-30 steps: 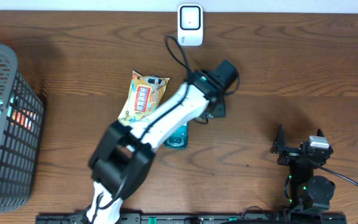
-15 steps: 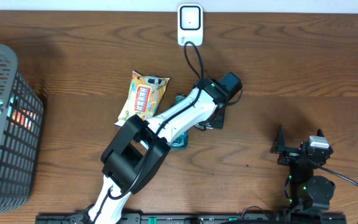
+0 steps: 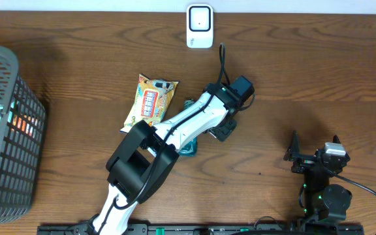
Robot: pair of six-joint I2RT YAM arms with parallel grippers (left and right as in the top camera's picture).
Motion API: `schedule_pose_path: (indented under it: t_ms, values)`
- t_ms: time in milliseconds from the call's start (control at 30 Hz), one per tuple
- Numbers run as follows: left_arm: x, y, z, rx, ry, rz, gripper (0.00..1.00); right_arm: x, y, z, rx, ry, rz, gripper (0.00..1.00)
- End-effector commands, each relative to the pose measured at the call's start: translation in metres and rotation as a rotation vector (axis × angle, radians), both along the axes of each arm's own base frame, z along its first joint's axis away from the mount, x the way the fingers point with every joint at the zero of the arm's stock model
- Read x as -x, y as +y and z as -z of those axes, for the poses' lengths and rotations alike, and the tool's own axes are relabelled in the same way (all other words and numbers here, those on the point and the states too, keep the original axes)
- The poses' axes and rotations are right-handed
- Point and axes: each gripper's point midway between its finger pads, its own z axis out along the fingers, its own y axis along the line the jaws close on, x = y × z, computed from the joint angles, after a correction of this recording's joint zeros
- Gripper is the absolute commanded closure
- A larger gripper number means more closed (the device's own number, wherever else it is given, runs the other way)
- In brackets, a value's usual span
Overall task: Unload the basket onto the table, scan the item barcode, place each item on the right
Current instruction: 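Lower the Zam-Buk tin right of the Listerine bottle and release, then move the left gripper back into the basket toward the orange box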
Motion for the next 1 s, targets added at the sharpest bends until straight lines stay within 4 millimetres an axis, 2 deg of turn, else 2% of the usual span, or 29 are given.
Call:
schedule_pose_path:
  t_ms: [0, 133, 300, 400, 533, 600, 733, 833, 967]
  values:
    - [-0.002, 0.003, -0.014, -0.012, -0.024, 0.051, 0.20, 0.000, 0.000, 0.000, 0.007, -0.001, -0.004, 0.01]
    - [-0.012, -0.008, -0.055, 0.061, -0.098, 0.049, 0.00, 0.000, 0.000, 0.000, 0.007, -0.001, -0.004, 0.01]
    - [-0.022, -0.013, -0.132, 0.188, -0.239, 0.039, 0.02, 0.000, 0.000, 0.000, 0.007, -0.001, -0.004, 0.01]
    - [-0.031, 0.011, -0.184, 0.224, -0.372, -0.029, 0.02, 0.000, 0.000, 0.000, 0.007, -0.001, -0.004, 0.01]
    - [-0.052, 0.079, -0.254, 0.261, -0.568, -0.279, 0.02, 0.000, 0.000, 0.000, 0.007, -0.001, -0.004, 0.01]
    - [-0.057, 0.116, -0.282, 0.305, -0.626, -0.397, 0.02, 0.000, 0.000, 0.000, 0.007, -0.001, -0.004, 0.01]
    - [-0.060, 0.214, -0.335, 0.395, -0.768, -0.737, 0.02, 0.000, 0.000, 0.000, 0.007, -0.001, -0.004, 0.01]
    - [-0.044, 0.296, -0.370, 0.442, -0.896, -1.003, 0.02, 0.000, 0.000, 0.000, 0.007, -0.001, -0.004, 0.01]
    - [-0.006, 0.379, -0.398, 0.455, -1.034, -1.276, 0.02, 0.000, 0.000, 0.000, 0.007, -0.001, -0.004, 0.01]
